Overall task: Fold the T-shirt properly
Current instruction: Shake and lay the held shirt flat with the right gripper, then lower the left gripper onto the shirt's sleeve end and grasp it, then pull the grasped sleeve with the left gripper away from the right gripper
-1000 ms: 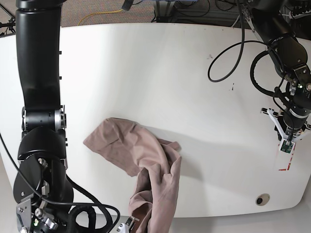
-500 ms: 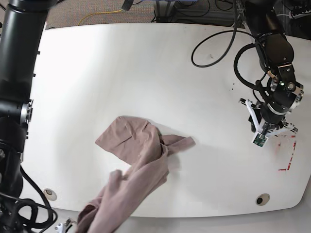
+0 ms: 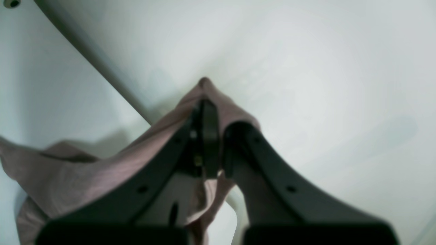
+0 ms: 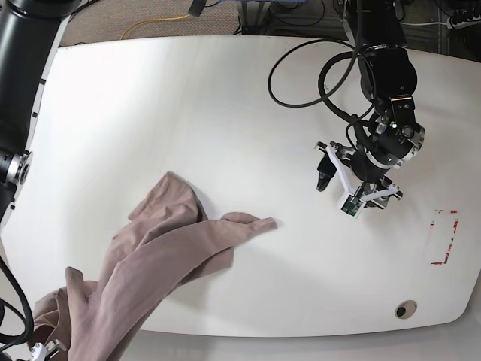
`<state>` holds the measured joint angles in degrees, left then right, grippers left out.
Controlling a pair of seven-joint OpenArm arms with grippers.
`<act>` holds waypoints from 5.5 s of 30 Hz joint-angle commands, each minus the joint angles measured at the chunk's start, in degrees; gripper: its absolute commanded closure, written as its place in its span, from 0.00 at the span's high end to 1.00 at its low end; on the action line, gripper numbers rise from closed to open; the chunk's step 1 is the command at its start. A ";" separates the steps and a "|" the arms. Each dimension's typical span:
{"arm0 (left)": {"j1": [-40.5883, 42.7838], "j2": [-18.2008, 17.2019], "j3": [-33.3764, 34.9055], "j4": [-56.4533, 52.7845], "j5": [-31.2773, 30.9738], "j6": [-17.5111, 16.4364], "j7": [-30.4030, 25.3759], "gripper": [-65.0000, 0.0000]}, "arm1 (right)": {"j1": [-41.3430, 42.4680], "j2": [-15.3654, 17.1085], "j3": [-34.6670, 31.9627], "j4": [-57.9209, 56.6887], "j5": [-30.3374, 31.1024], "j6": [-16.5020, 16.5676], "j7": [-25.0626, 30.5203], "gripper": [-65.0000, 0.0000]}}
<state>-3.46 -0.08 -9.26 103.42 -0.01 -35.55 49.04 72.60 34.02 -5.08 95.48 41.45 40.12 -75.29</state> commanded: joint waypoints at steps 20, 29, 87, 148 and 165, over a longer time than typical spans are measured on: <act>-9.24 5.40 9.83 -30.67 -0.30 10.54 -25.52 0.64 | -2.14 0.31 3.72 0.47 0.35 -0.12 1.57 0.00; -15.74 8.91 10.00 -46.93 -0.38 14.23 -35.01 0.64 | -2.14 -0.48 3.63 0.47 0.35 -0.12 1.57 0.00; -27.44 9.08 31.28 -72.60 -26.58 33.92 -55.41 0.15 | -8.29 -0.39 1.70 6.89 0.09 -0.12 1.66 0.00; 10.98 -22.65 24.77 -17.83 -41.53 33.92 -37.04 0.14 | -11.98 -0.75 2.14 7.07 0.00 -0.12 2.01 0.00; 9.13 -24.06 26.88 -15.90 -41.53 31.81 -33.34 0.58 | -12.07 -1.19 2.14 7.07 0.00 -0.12 2.10 0.00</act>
<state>6.94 -23.49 16.86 86.37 -41.21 -2.00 15.86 58.61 32.25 -3.60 101.97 41.36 40.12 -74.76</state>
